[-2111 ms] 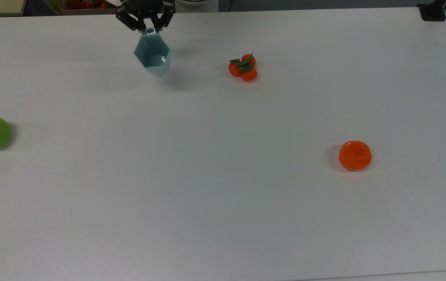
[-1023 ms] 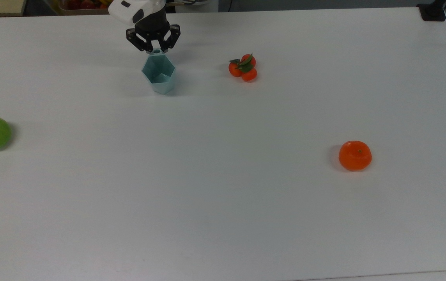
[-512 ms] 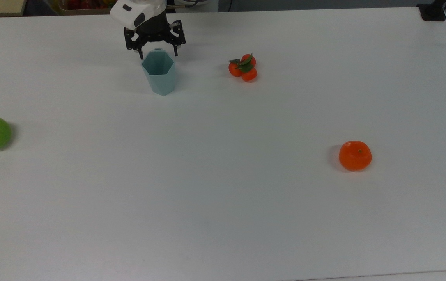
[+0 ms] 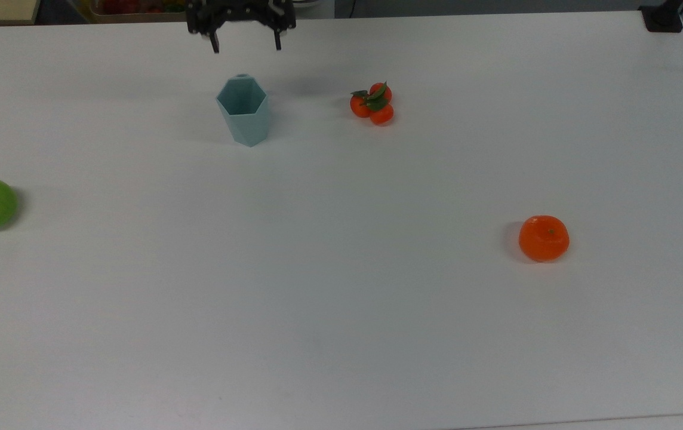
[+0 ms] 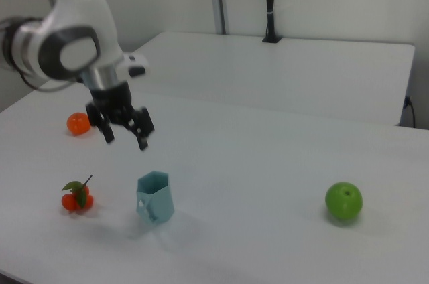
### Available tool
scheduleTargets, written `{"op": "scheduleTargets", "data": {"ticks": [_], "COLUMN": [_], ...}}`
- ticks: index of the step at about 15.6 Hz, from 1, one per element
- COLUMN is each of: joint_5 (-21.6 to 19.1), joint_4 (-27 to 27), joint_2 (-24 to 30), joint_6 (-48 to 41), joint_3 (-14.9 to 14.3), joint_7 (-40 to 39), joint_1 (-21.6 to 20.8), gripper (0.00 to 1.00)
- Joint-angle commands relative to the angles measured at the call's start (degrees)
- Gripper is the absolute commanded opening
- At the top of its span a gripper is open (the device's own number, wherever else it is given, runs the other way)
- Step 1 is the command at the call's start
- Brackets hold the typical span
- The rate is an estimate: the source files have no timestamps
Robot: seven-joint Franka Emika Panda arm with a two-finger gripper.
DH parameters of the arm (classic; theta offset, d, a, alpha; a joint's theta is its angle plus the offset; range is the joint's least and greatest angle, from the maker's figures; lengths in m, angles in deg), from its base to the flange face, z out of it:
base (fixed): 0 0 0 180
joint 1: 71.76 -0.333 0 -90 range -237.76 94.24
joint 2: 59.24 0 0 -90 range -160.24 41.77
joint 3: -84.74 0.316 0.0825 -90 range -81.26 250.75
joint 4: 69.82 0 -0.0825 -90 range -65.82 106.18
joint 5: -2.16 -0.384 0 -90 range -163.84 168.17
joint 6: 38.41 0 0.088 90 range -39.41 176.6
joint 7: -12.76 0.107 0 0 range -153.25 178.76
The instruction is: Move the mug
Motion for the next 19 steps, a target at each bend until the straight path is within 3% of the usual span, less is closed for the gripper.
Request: {"op": "scheduleTargets", "data": {"ticks": [1, 3, 5, 12, 19], "joint_5": [-1.5, -3.0, -3.4, -4.6, -6.9], "joint_4": [-15.4, -20.6, -21.7, -21.8, -21.8], "joint_2": [-3.6, -4.0, -3.8, -6.8, -6.7], "joint_6": [-14.7, -19.6, -19.5, -6.8, -6.0], "joint_3": [2.6, 3.4, 3.2, 1.8, 0.9], "joint_7": [10.4, 15.8, 16.7, 3.2, 3.0], "joint_1": [-0.6, -0.6, -0.3, 0.1, 0.1], "gripper": [1.0, 1.0, 1.0, 1.0, 1.0]}}
